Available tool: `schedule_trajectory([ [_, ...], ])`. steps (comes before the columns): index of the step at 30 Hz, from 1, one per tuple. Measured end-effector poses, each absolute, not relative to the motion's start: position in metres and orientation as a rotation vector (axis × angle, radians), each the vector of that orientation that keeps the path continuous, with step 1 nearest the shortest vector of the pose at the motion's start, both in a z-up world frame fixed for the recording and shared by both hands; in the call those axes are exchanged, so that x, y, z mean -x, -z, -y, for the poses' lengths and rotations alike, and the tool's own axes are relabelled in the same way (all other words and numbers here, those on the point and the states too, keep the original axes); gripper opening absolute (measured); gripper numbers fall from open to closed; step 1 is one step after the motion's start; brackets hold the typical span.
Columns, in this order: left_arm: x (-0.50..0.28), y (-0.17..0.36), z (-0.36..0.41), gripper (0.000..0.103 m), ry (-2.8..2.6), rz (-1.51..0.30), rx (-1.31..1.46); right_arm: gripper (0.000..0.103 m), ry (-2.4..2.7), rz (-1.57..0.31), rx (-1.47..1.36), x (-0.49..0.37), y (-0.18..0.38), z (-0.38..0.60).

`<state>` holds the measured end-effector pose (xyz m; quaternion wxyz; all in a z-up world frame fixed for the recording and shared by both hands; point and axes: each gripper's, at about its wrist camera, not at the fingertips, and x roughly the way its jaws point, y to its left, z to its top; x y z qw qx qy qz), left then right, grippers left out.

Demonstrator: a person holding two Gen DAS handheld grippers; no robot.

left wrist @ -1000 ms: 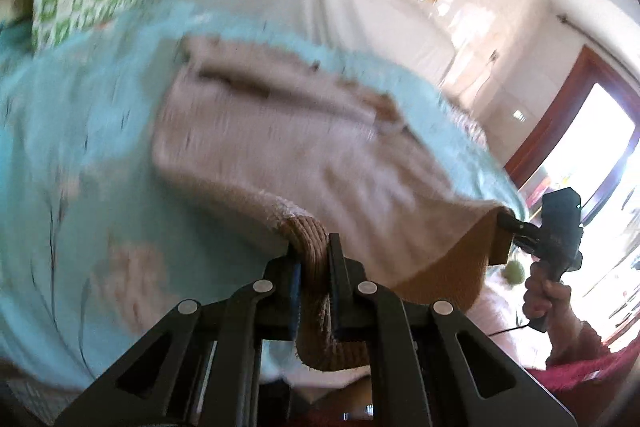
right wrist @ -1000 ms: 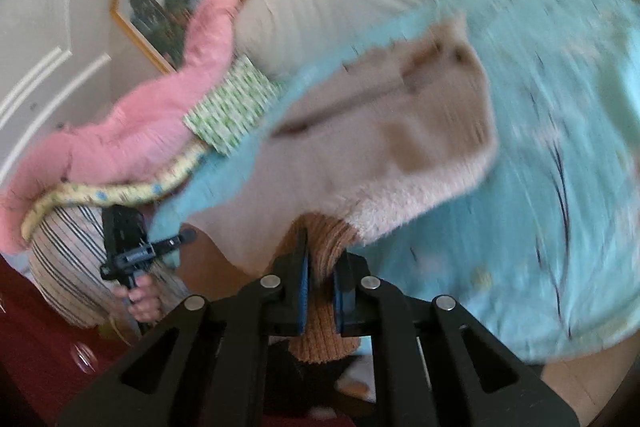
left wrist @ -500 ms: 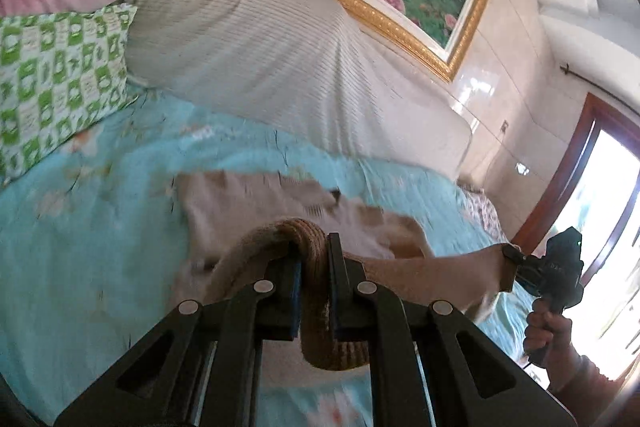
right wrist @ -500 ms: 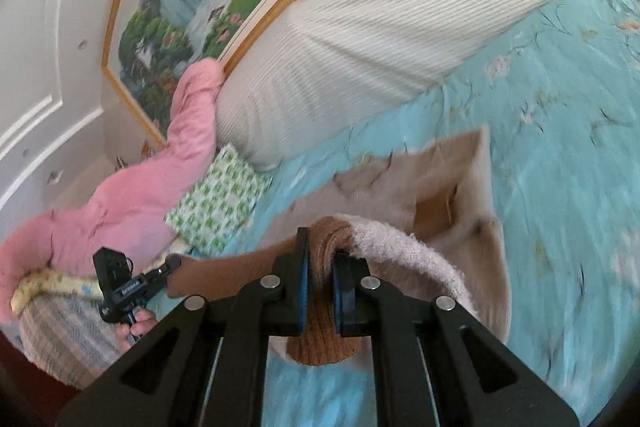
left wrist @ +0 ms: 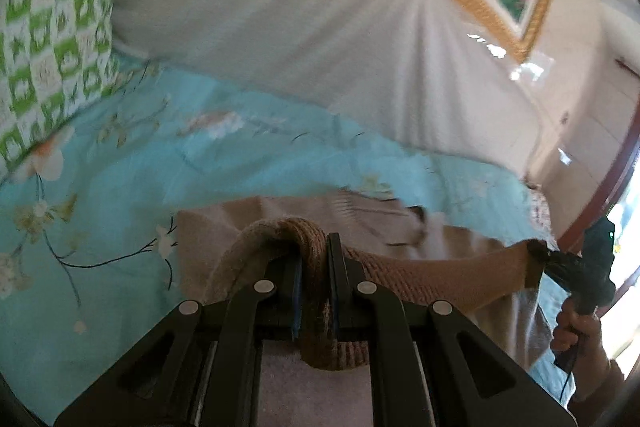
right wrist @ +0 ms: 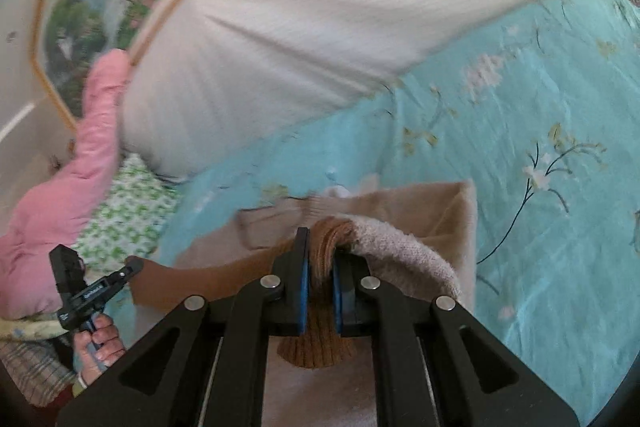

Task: Fold small clothes
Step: 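Lift the hem with both tools and fold it toward the collar, then lay the hem down on the folded sweater and open both tools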

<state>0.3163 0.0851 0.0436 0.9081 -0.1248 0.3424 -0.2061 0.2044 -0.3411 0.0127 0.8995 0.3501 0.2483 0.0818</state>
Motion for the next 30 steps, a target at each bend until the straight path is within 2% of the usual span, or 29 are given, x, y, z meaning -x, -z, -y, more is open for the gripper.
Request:
schedule_trajectory([
  [5,-0.349,-0.003,-0.078,0.01,0.354,-0.811,0.226,0.012,-0.122,-0.632,-0.738,-0.239,0.02,0.341],
  [9,-0.35,0.005,-0.081,0.017,0.358,-0.846,0.243,0.015,-0.131,-0.659,-0.788,-0.241,0.029,0.348],
  [11,-0.342,0.002,-0.084,0.026,0.365,-0.841,0.251,0.026,-0.132,-0.649,-0.796,-0.233,0.025,0.351],
  [12,-0.335,-0.001,-0.086,0.036,0.369,-0.839,0.244,0.031,-0.125,-0.636,-0.792,-0.225,0.021,0.353],
  [13,-0.325,-0.004,-0.087,0.045,0.382,-0.836,0.241,0.041,-0.114,-0.617,-0.784,-0.215,0.017,0.355],
  [14,-0.312,-0.007,-0.088,0.047,0.4,-0.829,0.237,0.044,-0.107,-0.601,-0.776,-0.208,0.013,0.354],
  [18,-0.268,-0.015,-0.073,0.049,0.508,-0.833,0.211,0.044,-0.179,-0.556,-0.758,-0.181,0.003,0.34],
  [21,-0.247,-0.013,-0.038,0.058,0.609,-0.853,0.131,0.044,-0.296,-0.597,-0.62,-0.178,-0.007,0.299],
  [25,-0.25,-0.011,0.004,0.058,0.685,-0.876,0.046,0.044,-0.478,-0.644,-0.469,-0.2,-0.017,0.246],
  [29,-0.285,0.0,0.016,0.057,0.661,-0.913,-0.018,0.044,-0.48,-0.8,-0.41,-0.245,-0.002,0.234],
  [30,-0.291,0.003,0.013,0.053,0.645,-0.914,-0.021,0.044,-0.455,-0.842,-0.413,-0.257,0.006,0.24],
])
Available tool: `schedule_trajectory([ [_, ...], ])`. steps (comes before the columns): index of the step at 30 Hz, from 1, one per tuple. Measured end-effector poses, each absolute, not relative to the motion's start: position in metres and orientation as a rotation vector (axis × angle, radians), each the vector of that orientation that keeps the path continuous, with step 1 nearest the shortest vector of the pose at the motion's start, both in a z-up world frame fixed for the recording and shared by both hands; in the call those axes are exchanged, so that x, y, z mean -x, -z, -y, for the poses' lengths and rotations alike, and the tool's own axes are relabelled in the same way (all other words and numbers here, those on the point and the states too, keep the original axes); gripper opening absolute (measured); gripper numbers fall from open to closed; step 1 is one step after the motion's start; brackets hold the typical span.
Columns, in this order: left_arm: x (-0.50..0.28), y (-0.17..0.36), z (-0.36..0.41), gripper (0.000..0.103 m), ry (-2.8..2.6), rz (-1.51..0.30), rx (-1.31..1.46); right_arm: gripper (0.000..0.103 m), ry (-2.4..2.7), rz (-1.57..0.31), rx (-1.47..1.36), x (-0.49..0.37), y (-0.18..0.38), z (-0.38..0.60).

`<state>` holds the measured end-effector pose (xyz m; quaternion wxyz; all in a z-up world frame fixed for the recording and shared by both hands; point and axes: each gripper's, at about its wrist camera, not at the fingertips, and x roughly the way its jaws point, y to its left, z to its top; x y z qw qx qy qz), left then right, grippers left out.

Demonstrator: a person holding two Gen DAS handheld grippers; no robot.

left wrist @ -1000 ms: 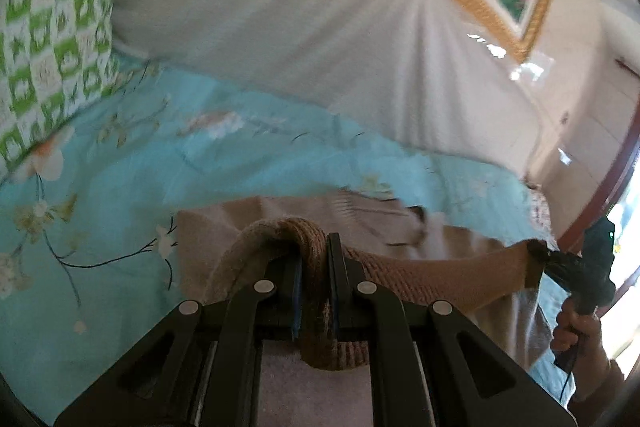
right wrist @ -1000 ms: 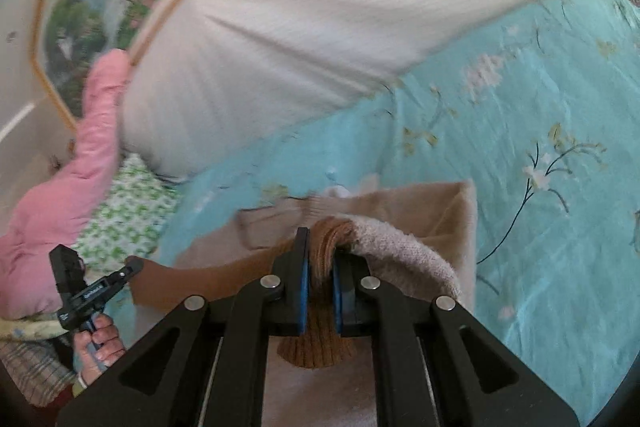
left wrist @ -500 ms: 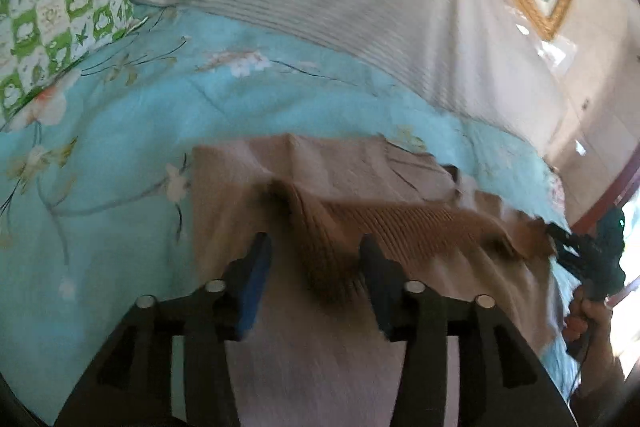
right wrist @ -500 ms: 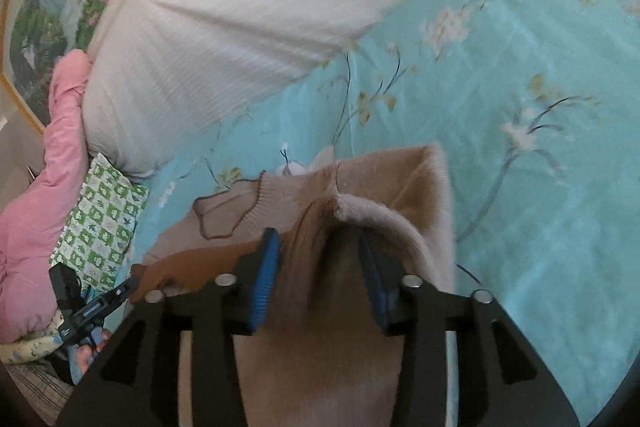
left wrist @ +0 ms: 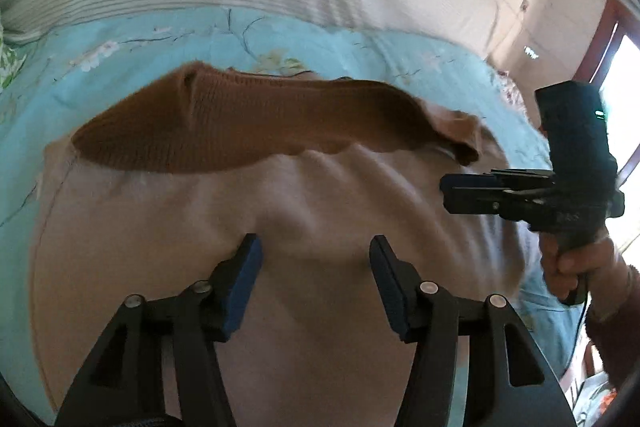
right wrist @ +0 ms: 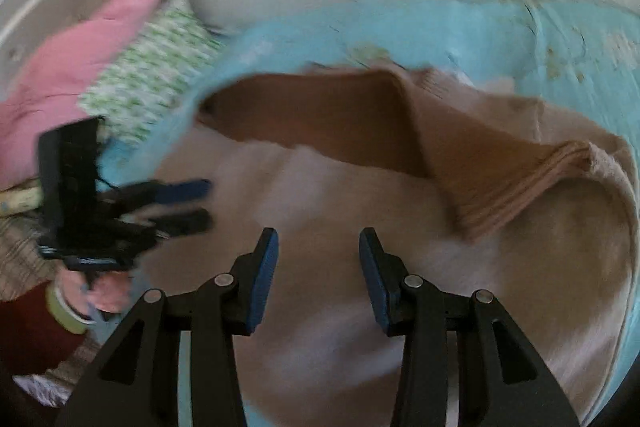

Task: Fold small clothes
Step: 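Lay the hem down on the folded sweater and open both tools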

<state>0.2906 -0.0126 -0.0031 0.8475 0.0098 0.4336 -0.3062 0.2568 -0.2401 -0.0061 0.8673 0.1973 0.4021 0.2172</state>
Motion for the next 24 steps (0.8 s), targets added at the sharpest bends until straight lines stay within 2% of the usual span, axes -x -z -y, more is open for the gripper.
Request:
schedule_trajectory([
  [3,-0.316,0.006,-0.005,0.05,0.563,-0.921,-0.004,0.042,-0.28,-0.846,-0.467,-0.277,0.022,0.28],
  [7,-0.35,0.004,-0.044,0.044,0.456,-0.909,0.119,0.043,-0.061,-0.713,-0.624,-0.277,0.022,0.338],
  [12,-0.361,0.004,-0.094,0.044,0.362,-0.876,0.33,0.044,0.028,-0.638,-0.755,-0.256,0.026,0.367],
  [15,-0.345,0.002,-0.101,0.044,0.334,-0.864,0.34,0.044,0.028,-0.633,-0.751,-0.235,0.022,0.361],
  [19,-0.308,-0.007,-0.1,0.051,0.305,-0.845,0.323,0.054,-0.01,-0.605,-0.75,-0.196,0.011,0.343],
  [24,-0.248,-0.011,-0.099,0.055,0.331,-0.85,0.349,0.055,-0.068,-0.614,-0.729,-0.161,0.01,0.315],
])
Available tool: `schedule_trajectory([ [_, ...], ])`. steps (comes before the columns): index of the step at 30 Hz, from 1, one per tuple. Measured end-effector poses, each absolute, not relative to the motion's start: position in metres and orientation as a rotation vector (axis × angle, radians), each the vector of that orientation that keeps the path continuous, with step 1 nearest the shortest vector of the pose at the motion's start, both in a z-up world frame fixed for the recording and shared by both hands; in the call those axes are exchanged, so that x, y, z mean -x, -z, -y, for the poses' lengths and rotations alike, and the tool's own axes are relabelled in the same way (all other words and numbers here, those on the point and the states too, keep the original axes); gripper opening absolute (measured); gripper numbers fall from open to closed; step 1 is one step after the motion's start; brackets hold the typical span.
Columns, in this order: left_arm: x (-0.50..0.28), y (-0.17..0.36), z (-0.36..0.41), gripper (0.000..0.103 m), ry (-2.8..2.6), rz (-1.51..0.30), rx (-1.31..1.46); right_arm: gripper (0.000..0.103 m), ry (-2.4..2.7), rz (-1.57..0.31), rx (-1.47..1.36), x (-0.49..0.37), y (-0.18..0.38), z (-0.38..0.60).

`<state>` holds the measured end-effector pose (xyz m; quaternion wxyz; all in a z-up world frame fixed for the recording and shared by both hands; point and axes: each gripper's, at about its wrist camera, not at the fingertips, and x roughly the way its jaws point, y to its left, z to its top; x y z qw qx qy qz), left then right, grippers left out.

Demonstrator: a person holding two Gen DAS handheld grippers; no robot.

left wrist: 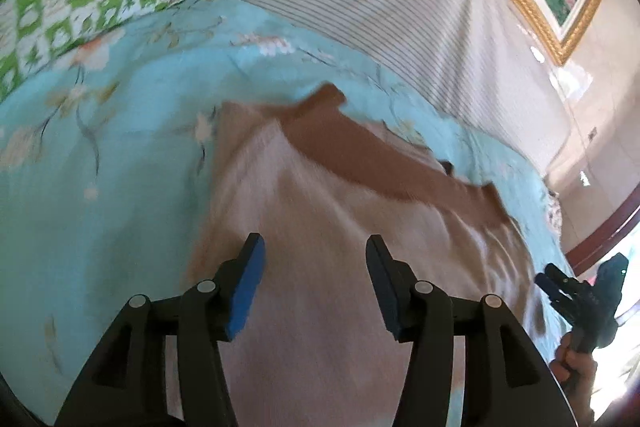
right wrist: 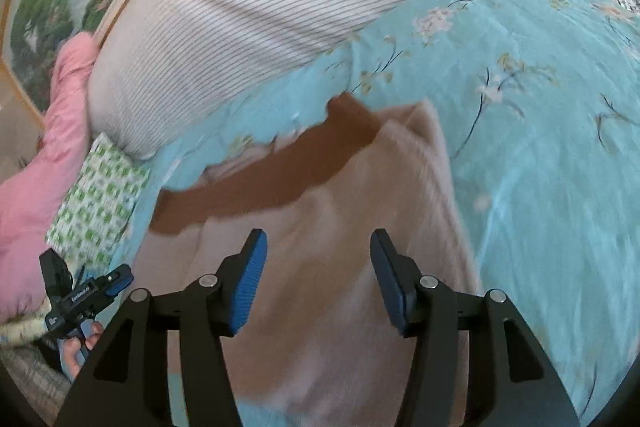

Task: Fold small clothes
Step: 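Lay the hem down on the folded sweater and open both tools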

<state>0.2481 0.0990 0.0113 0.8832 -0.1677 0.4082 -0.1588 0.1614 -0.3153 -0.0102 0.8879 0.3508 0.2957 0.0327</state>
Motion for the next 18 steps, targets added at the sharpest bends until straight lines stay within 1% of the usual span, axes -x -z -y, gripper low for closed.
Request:
schedule_trajectory([
  [1,-0.238,-0.011,-0.098,0.057,0.33,-0.852,0.354,0.055,-0.074,-0.616,-0.723,-0.156,0.011,0.31],
  [8,-0.172,-0.004,-0.091,0.057,0.372,-0.905,0.399,0.058,-0.101,-0.623,-0.688,-0.105,0.013,0.27],
  [18,-0.127,0.021,-0.101,0.059,0.354,-0.938,0.503,0.058,-0.125,-0.615,-0.729,-0.062,0.025,0.24],
])
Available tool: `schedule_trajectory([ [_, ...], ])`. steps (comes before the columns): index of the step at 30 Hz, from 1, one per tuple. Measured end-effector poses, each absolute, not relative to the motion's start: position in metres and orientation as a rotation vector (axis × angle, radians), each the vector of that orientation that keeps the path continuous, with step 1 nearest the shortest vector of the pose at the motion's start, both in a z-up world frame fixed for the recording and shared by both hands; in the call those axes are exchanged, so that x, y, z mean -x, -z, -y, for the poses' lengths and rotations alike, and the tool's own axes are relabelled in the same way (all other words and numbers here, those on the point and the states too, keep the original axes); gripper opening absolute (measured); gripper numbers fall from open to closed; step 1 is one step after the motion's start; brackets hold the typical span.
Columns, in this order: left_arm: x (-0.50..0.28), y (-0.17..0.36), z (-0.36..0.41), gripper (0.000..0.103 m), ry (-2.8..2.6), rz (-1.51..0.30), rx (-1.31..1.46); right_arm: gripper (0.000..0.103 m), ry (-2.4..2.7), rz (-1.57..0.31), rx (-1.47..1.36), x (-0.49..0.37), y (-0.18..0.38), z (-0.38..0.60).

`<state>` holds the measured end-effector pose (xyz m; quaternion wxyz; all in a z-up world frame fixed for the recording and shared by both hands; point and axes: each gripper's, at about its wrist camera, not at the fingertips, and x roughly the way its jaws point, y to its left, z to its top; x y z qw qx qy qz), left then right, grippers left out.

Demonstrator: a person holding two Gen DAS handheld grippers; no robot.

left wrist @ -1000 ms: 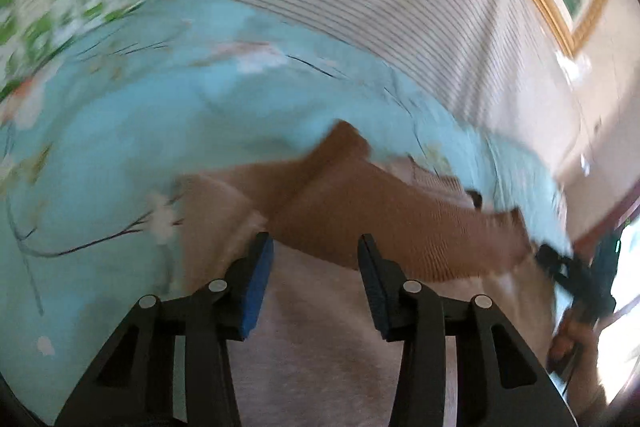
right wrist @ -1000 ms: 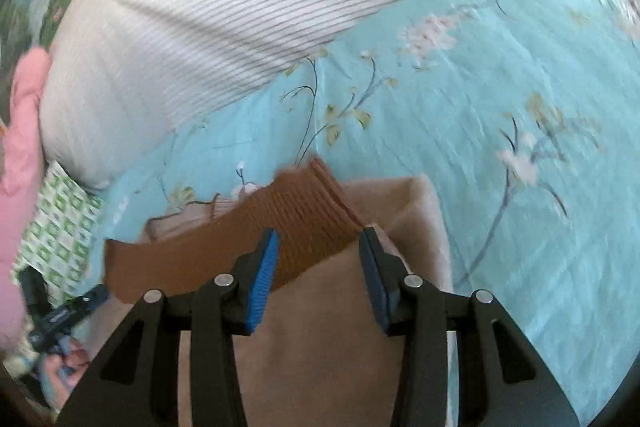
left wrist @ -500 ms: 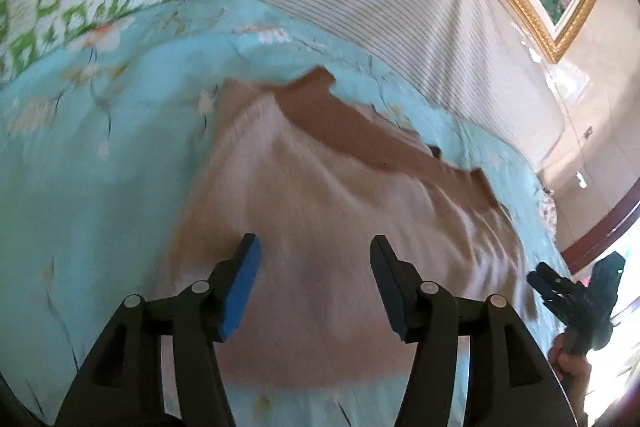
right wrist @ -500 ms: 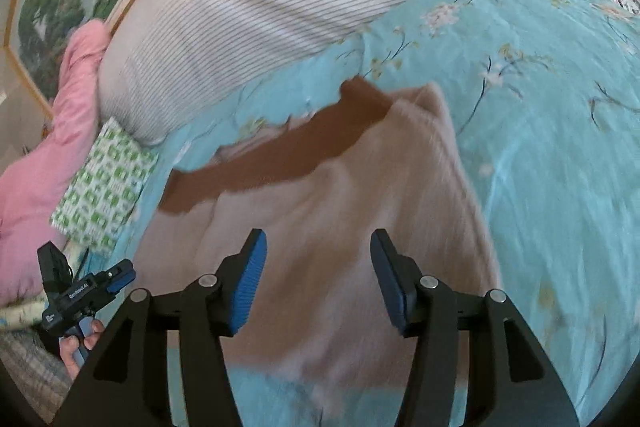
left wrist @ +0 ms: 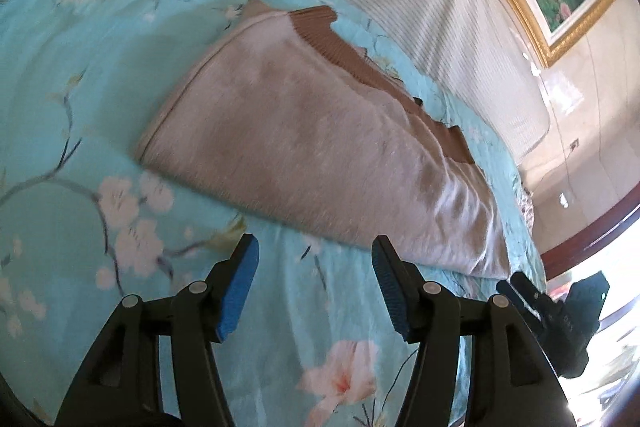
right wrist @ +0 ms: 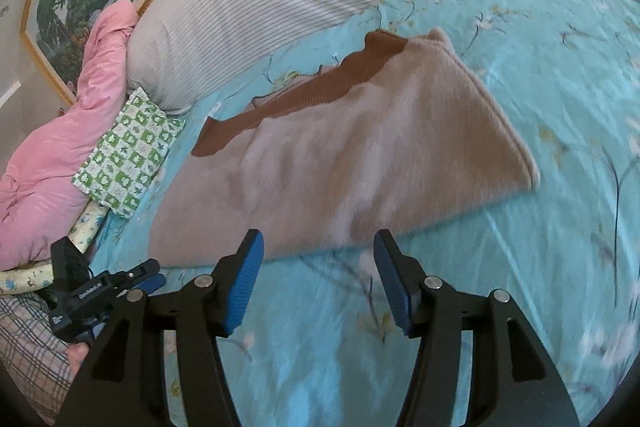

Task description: Fold small clothes

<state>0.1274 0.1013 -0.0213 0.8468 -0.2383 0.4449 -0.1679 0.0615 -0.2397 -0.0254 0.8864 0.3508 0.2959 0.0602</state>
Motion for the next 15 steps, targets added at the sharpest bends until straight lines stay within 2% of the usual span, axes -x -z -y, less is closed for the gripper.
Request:
schedule_trajectory([
  [6,-0.112,0.028,-0.106,0.06,0.343,-0.923,0.539,0.059,-0.15,-0.638,-0.747,-0.05,0.037,0.223],
  [11,-0.117,0.03,-0.105,0.068,0.342,-0.922,0.563,0.059,-0.176,-0.654,-0.742,-0.048,0.041,0.212],
  [15,-0.135,0.036,-0.115,0.069,0.32,-0.901,0.653,0.059,-0.185,-0.647,-0.739,-0.048,0.038,0.211],
])
